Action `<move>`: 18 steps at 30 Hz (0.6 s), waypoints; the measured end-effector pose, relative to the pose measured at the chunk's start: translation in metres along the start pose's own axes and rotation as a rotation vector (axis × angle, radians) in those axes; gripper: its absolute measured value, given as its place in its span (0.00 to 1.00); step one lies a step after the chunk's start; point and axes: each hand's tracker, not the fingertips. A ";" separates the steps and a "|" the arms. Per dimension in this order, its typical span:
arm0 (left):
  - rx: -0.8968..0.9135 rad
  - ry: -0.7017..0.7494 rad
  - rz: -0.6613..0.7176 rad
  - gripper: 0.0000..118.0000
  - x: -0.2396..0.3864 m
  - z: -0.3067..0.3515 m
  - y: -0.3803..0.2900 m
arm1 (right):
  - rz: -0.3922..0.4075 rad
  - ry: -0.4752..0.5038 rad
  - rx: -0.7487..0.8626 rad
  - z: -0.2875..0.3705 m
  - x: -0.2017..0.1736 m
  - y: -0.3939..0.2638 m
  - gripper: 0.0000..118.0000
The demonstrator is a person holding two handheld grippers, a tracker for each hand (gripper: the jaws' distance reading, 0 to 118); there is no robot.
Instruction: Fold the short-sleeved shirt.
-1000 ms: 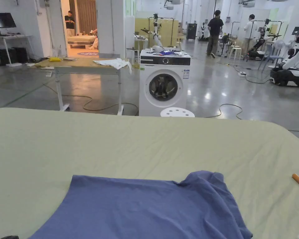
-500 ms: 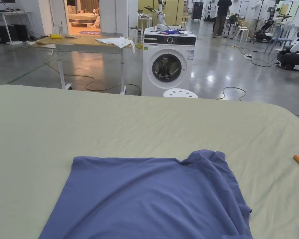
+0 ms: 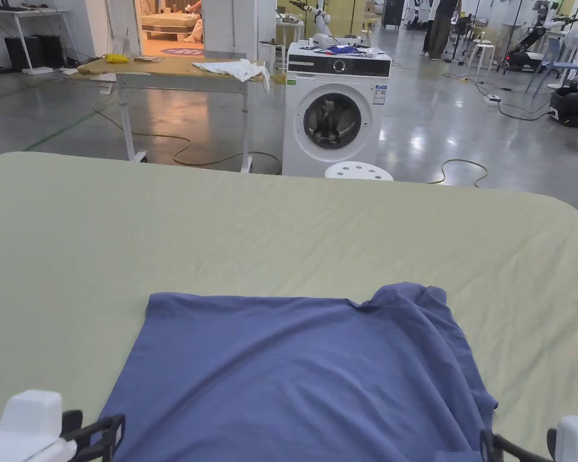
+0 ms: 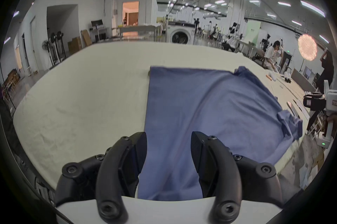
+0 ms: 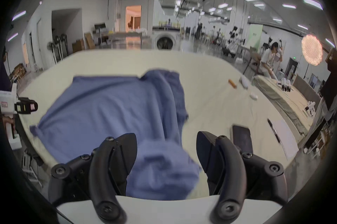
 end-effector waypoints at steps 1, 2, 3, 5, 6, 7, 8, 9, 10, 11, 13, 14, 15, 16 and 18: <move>0.033 0.001 0.000 0.44 -0.003 -0.008 0.005 | -0.027 -0.002 0.032 -0.006 -0.004 0.005 0.61; 0.064 0.004 -0.006 0.44 0.000 -0.013 0.012 | -0.049 -0.004 0.076 -0.013 -0.008 0.009 0.61; 0.086 0.009 -0.014 0.44 0.005 -0.016 0.018 | -0.057 -0.012 0.103 -0.018 -0.013 0.013 0.61; 0.149 0.030 -0.038 0.43 0.016 -0.022 0.030 | -0.045 -0.041 0.190 -0.031 -0.025 0.022 0.61; 0.172 0.041 -0.044 0.43 0.021 -0.024 0.035 | -0.041 -0.051 0.215 -0.035 -0.030 0.025 0.61; 0.206 0.053 -0.051 0.43 0.026 -0.025 0.041 | -0.036 -0.055 0.250 -0.039 -0.035 0.029 0.61; 0.234 0.062 -0.058 0.43 0.031 -0.025 0.046 | -0.042 -0.055 0.280 -0.043 -0.040 0.032 0.61; 0.256 0.072 -0.062 0.41 0.035 -0.025 0.050 | -0.056 -0.054 0.303 -0.045 -0.043 0.035 0.61; 0.291 0.077 -0.067 0.37 0.039 -0.025 0.053 | -0.069 -0.051 0.331 -0.046 -0.047 0.039 0.61; 0.316 0.084 -0.071 0.32 0.042 -0.024 0.057 | -0.077 -0.049 0.358 -0.046 -0.050 0.042 0.58; 0.353 0.087 -0.067 0.11 0.041 -0.028 0.060 | -0.078 -0.037 0.411 -0.046 -0.055 0.047 0.32; 0.374 0.097 -0.068 0.03 0.041 -0.028 0.062 | -0.069 -0.034 0.431 -0.046 -0.058 0.048 0.14; 0.386 0.099 -0.070 0.00 0.043 -0.026 0.063 | -0.056 -0.039 0.435 -0.045 -0.060 0.050 0.03; 0.403 0.095 -0.074 0.00 0.043 -0.023 0.064 | -0.051 -0.047 0.439 -0.044 -0.063 0.051 0.03; 0.418 0.089 -0.077 0.00 0.042 -0.021 0.063 | -0.054 -0.012 0.461 -0.041 -0.065 0.051 0.00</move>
